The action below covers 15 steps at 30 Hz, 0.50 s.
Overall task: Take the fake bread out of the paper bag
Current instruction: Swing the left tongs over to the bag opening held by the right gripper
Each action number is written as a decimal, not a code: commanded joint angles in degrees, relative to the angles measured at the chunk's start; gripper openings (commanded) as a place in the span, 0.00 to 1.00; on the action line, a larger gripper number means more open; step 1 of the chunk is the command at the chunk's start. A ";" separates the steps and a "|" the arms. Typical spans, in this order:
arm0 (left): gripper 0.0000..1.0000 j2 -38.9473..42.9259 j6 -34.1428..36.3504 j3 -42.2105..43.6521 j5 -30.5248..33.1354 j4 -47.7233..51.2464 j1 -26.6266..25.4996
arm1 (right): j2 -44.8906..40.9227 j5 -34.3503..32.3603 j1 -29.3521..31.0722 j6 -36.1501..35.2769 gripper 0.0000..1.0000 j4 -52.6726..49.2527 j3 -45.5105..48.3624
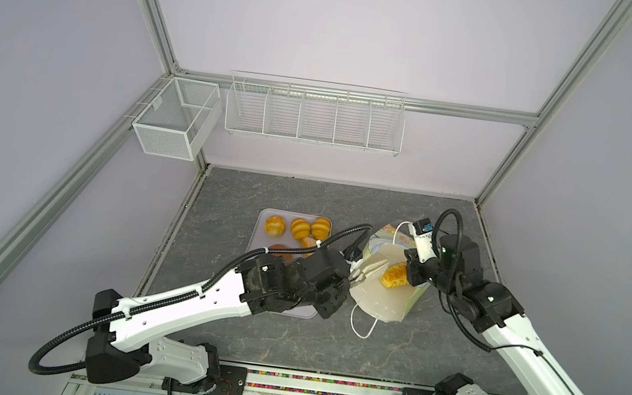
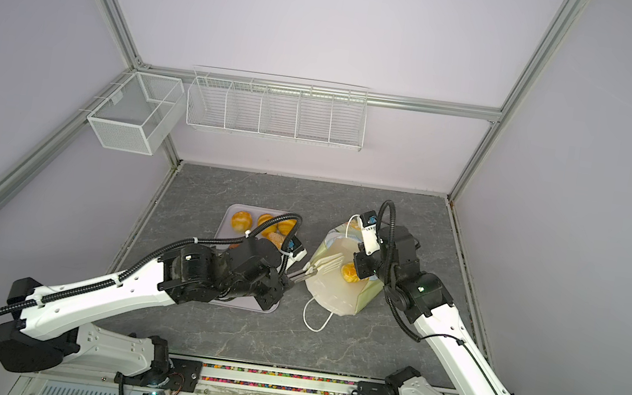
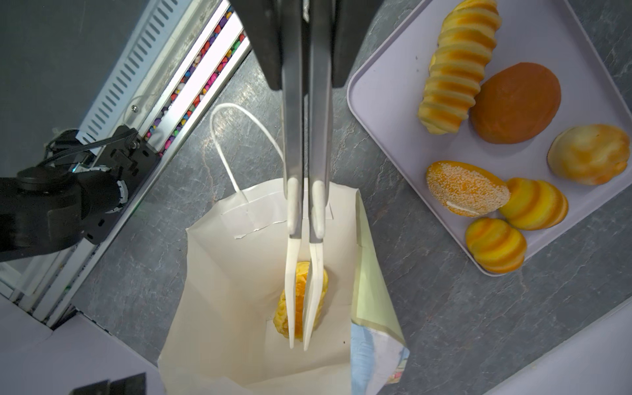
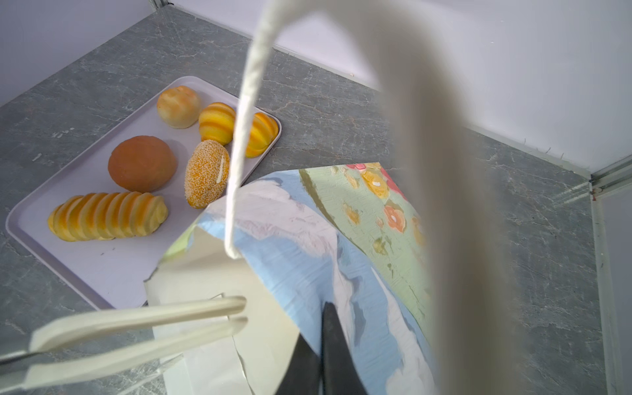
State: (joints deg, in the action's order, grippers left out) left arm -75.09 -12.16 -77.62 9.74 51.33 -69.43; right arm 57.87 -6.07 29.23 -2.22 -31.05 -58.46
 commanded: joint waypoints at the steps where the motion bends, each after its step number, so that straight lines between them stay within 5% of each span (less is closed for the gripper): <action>1: 0.00 -2.14 5.68 -3.40 -1.83 0.41 -0.06 | -0.27 2.13 -0.08 -1.35 0.07 1.41 1.03; 9: 0.00 -3.58 10.29 -3.37 2.09 0.81 -2.50 | 0.41 2.31 0.03 -1.19 0.06 1.58 1.06; 15: 0.06 -12.18 18.50 -8.36 7.08 4.48 -5.99 | 1.10 4.12 -0.02 -1.08 0.07 2.05 1.42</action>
State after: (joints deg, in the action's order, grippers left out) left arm -83.77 -0.05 -82.59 12.38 54.11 -74.13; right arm 58.33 -4.34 29.23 -2.61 -30.57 -58.22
